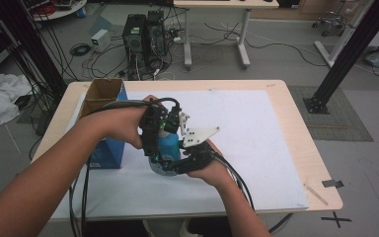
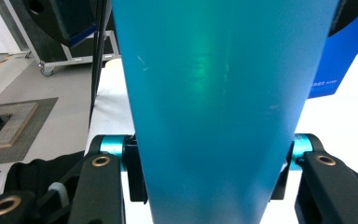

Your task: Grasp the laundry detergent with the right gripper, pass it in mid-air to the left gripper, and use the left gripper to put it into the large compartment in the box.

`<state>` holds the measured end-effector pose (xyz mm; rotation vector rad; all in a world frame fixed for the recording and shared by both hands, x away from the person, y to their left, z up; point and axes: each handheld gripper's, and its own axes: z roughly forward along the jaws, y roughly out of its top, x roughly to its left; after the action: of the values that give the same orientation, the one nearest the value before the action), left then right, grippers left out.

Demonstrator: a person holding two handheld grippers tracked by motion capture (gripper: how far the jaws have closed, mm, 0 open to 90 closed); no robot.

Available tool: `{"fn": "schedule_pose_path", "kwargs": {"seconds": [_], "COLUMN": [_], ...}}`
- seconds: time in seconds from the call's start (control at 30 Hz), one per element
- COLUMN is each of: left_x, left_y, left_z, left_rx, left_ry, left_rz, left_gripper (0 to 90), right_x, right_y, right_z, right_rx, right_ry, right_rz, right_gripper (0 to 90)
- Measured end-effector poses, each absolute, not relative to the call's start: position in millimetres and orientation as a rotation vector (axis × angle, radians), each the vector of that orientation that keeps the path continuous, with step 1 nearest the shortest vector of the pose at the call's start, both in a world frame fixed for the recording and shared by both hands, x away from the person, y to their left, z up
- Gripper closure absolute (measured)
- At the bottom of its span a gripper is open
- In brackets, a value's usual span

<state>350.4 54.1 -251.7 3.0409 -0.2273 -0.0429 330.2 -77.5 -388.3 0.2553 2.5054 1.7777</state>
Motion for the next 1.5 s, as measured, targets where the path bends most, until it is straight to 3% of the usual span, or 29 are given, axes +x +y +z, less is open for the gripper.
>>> {"fn": "schedule_pose_path", "kwargs": {"seconds": [1.2,1.5], "left_x": [348.1,346.8], "left_y": [52.6,50.7], "left_z": [-248.4,-249.0], "left_rx": [3.064,3.082], "left_ry": [-0.211,-0.207], "left_rz": [0.007,0.012], "left_gripper": [37.8,38.6], "right_x": [328.1,328.9], "right_y": [-75.5,-75.1], "right_z": [-387.5,-387.7], "right_rx": [0.240,0.232], "right_ry": [2.493,2.500], "right_rz": [1.786,1.785], "right_gripper": [46.9,46.9]}}
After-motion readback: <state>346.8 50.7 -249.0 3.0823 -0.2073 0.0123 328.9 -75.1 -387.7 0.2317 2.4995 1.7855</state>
